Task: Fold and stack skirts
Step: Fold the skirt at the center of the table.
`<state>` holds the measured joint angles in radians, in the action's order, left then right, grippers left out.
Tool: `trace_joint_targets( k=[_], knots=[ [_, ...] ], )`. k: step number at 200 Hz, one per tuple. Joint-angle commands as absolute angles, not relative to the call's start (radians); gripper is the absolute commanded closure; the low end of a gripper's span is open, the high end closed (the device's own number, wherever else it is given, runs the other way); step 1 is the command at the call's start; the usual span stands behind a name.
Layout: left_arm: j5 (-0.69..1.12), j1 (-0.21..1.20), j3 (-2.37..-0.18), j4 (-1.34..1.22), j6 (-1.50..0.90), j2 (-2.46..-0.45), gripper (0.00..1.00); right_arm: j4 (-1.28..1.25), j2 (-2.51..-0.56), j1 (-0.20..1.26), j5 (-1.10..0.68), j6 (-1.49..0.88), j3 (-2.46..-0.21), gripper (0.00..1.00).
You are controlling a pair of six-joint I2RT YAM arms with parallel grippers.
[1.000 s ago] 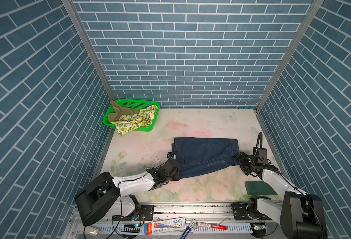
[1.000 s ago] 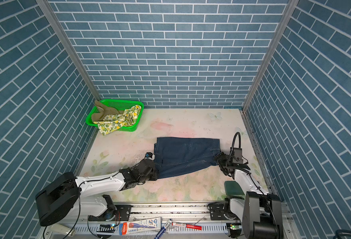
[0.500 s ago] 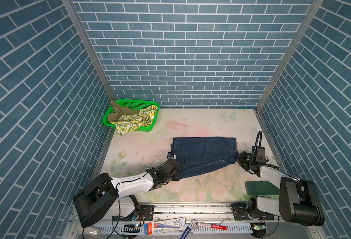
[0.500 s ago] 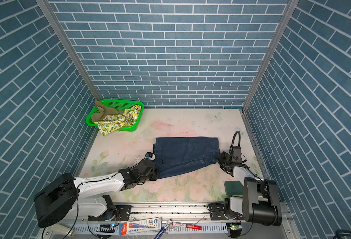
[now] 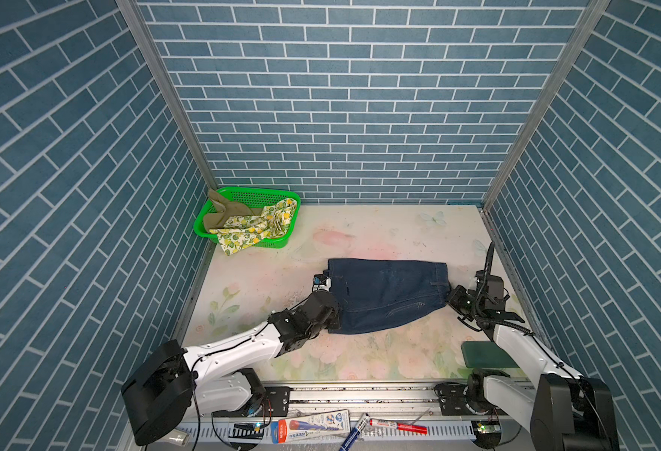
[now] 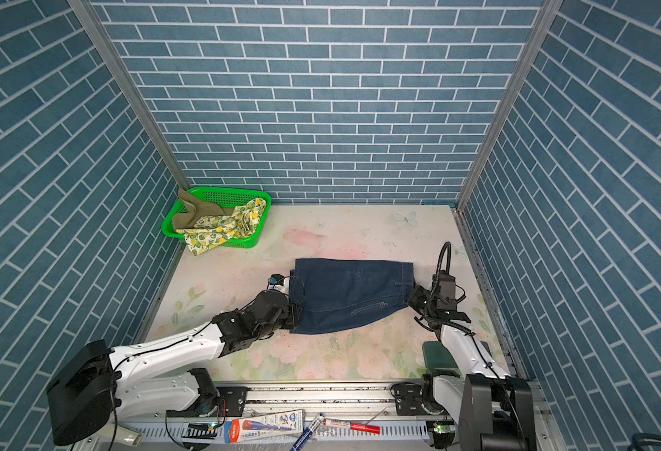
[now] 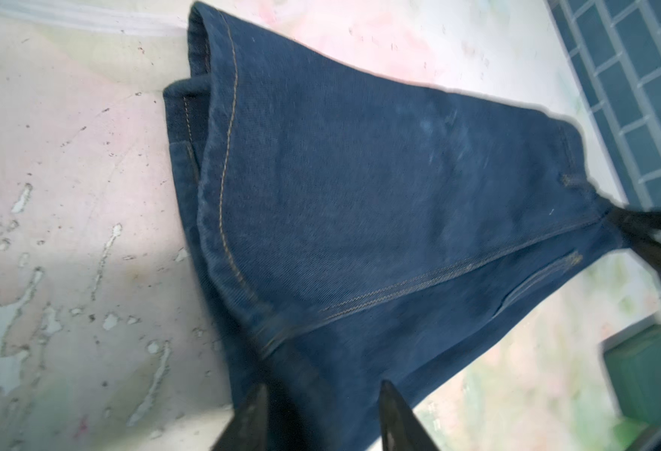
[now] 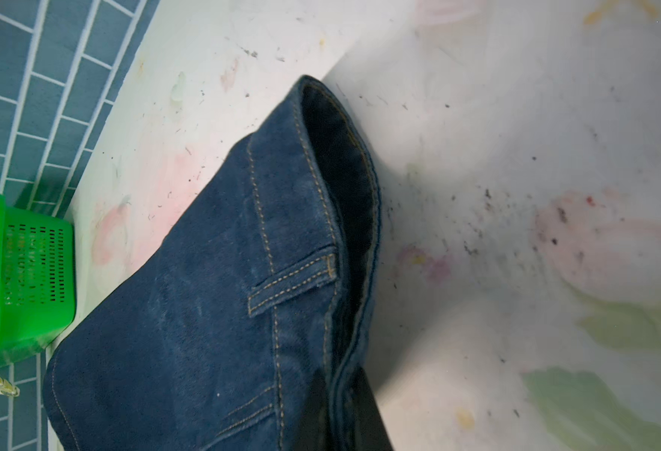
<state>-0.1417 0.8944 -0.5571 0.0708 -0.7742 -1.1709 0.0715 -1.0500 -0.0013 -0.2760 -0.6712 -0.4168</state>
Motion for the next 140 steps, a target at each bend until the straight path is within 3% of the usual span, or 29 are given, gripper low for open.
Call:
trace_joint_targets(
  k=[1,37,66,89,129,140],
  knots=[
    [-0.164,0.886,-0.574,0.121,-0.765,-1.190,0.44,0.129,-1.015,0.023,-0.245,-0.568,-0.503,1.00],
    [-0.153,0.881,-0.562,0.093,-0.781,-1.234,0.39,0.192,-1.005,0.103,-0.225,-0.470,-0.587,1.00],
    [-0.129,0.862,-0.536,0.042,-0.793,-1.293,0.42,0.229,-1.019,0.180,-0.208,-0.399,-0.648,1.00],
    [-0.116,0.859,-0.523,0.003,-0.797,-1.343,0.54,0.241,-1.033,0.228,-0.224,-0.358,-0.692,1.00],
    [-0.094,0.856,-0.486,-0.077,-0.816,-1.408,1.00,0.221,-1.073,0.335,-0.236,-0.318,-0.753,1.00],
    [-0.095,0.856,-0.479,-0.087,-0.818,-1.415,1.00,0.218,-1.092,0.379,-0.239,-0.310,-0.771,1.00]
  ],
)
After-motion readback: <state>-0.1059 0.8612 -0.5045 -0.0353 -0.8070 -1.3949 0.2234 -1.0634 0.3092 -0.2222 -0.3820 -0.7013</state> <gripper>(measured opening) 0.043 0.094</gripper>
